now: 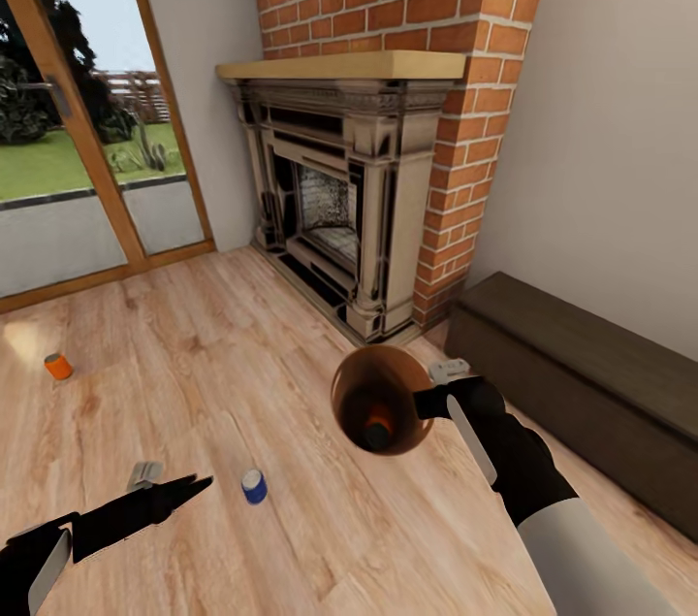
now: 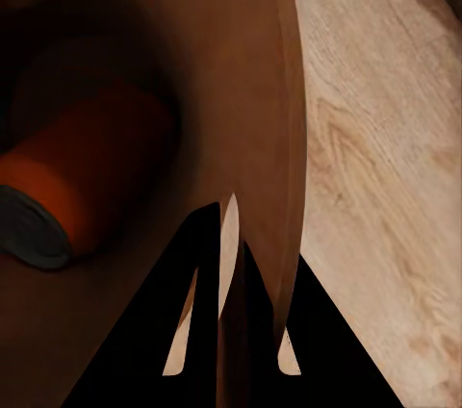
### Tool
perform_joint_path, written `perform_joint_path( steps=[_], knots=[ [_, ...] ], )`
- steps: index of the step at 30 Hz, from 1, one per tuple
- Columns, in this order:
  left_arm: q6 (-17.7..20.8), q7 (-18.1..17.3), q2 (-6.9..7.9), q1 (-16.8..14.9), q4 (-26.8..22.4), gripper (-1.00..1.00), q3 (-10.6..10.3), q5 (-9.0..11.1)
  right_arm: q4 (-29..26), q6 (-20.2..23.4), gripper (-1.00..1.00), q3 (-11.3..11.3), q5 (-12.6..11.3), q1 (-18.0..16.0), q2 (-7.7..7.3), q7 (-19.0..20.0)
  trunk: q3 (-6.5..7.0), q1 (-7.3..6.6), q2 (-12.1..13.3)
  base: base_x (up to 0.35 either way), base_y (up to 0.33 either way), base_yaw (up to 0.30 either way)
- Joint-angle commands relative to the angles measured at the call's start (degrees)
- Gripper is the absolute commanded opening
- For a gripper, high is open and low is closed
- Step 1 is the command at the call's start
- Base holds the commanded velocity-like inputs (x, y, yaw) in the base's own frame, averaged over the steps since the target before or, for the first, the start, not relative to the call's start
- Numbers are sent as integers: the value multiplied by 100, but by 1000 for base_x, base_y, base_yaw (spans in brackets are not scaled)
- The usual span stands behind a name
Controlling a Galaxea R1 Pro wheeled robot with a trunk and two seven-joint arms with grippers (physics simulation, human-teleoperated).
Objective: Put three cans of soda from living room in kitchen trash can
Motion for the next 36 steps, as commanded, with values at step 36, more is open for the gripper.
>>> perform_joint_path(
  steps=[36],
  knots=[
    [-1556,6398,-1251,0,690,100,-1122,-313,22,-6,-100,15,-73,12,10,27,1,0,0,173,0,0]
  ],
)
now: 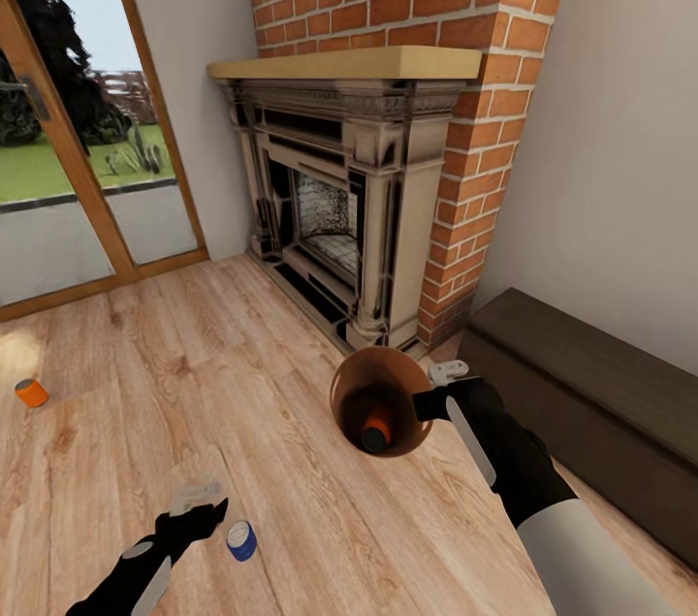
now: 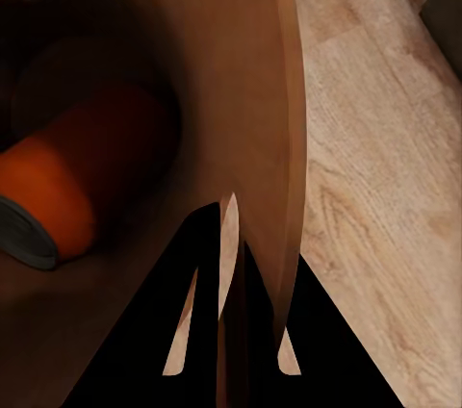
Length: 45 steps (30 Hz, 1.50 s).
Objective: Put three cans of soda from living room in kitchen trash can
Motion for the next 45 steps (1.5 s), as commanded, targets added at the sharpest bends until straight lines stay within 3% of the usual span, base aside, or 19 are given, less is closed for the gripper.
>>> perform_joint_path(
  steps=[1,6,10,45],
  knots=[
    [-27,24,-1,0,-1,100,-2,-1,-3,-7,-100,-3,-78,-2,1,27,1,0,0,0,0,0],
    [-494,104,-10,0,-2,100,-2,-3,-3,-7,-100,-3,-78,-1,1,27,1,0,0,0,0,0],
    [-578,113,-9,0,-5,100,-1,-3,-2,-7,-100,-3,-78,-1,1,27,1,0,0,0,0,0],
    [-625,108,11,0,1,100,40,-3,11,-13,-100,-3,-78,0,1,27,1,0,0,157,0,0]
  ],
)
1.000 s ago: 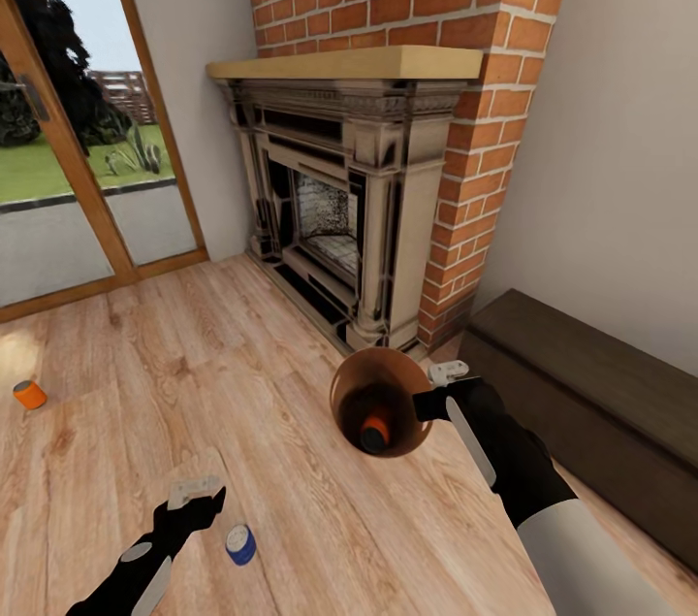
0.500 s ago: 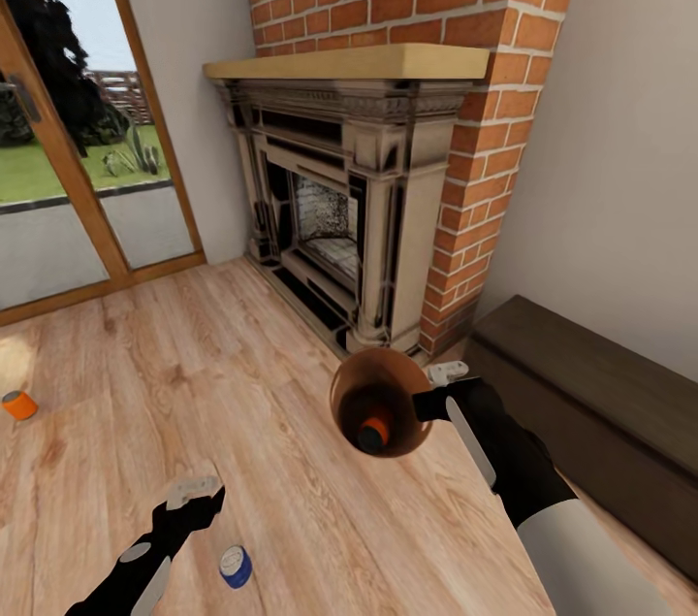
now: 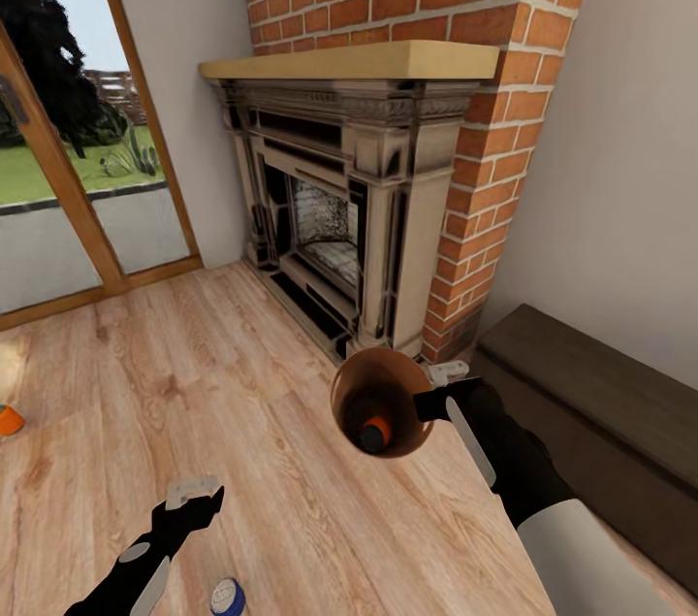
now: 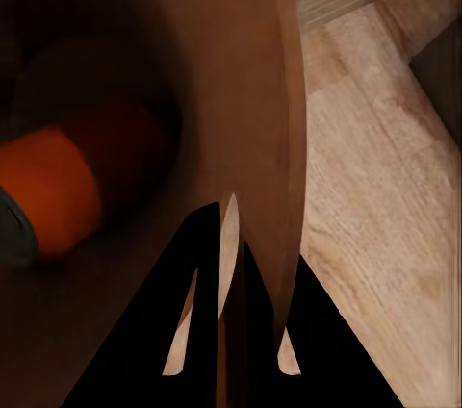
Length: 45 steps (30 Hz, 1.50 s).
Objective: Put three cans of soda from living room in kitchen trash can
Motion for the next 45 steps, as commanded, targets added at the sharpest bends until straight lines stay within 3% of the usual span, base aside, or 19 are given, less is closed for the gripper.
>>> perform_joint_path(
  steps=[1,29,45],
  knots=[
    [-1,0,0,0,1,100,1,0,-2,-11,-100,-1,-133,-2,2,28,1,0,0,95,0,0],
    [-1,0,41,0,1,100,3,0,1,-4,-100,-1,-133,-2,2,28,1,0,0,8,0,0],
    [-1,0,45,0,8,100,3,0,10,11,-100,7,-137,-2,10,28,-381,351,-642,0,0,0]
  ],
)
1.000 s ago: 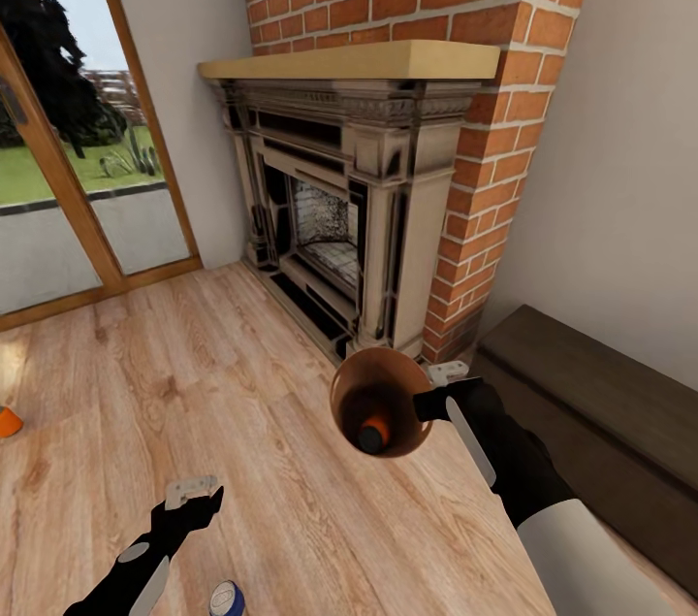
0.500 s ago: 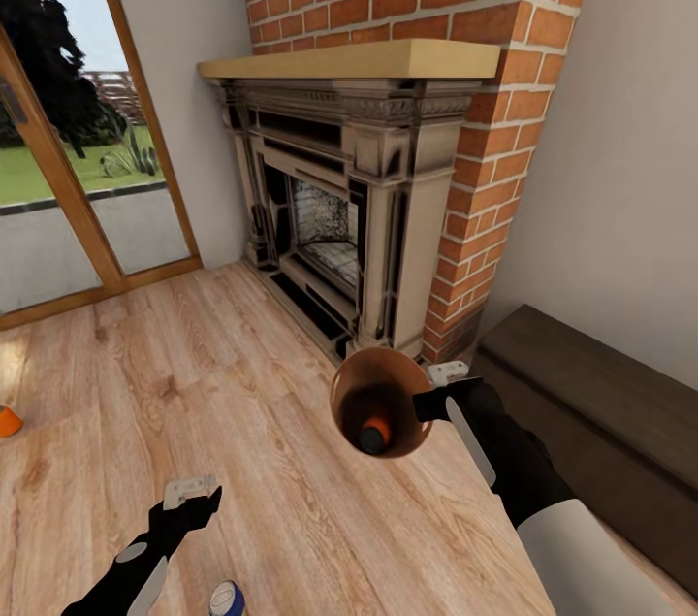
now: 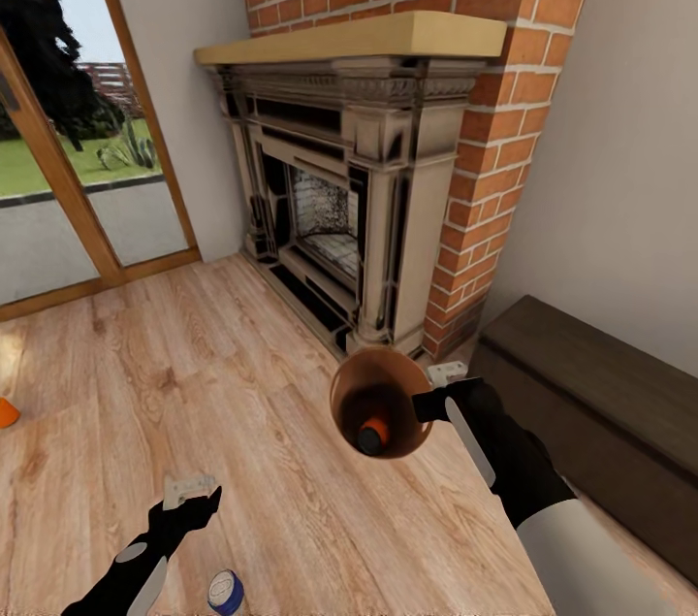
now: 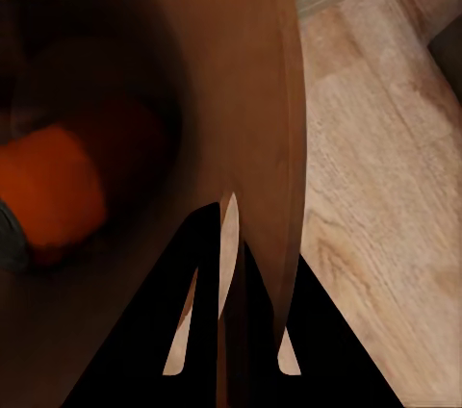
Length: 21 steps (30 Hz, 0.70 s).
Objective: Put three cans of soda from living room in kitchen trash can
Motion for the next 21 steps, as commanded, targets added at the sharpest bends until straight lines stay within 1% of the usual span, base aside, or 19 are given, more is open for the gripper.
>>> perform_joint_path(
  steps=[1,9,13,21],
  knots=[
    [0,0,1,0,1,100,0,0,-7,1,-100,-3,-83,-4,1,27,-27,22,-42,0,0,0],
    [-2,0,1,0,2,100,0,0,-7,37,-100,-4,-86,-4,1,27,-243,198,-363,0,0,0],
    [-1,0,2,0,3,100,0,0,-7,171,-100,-5,-92,-4,8,27,-352,286,-524,0,0,0],
    [-13,0,0,0,3,100,0,0,0,220,-100,-9,-95,-4,10,27,-568,461,-845,0,0,0]
  ],
)
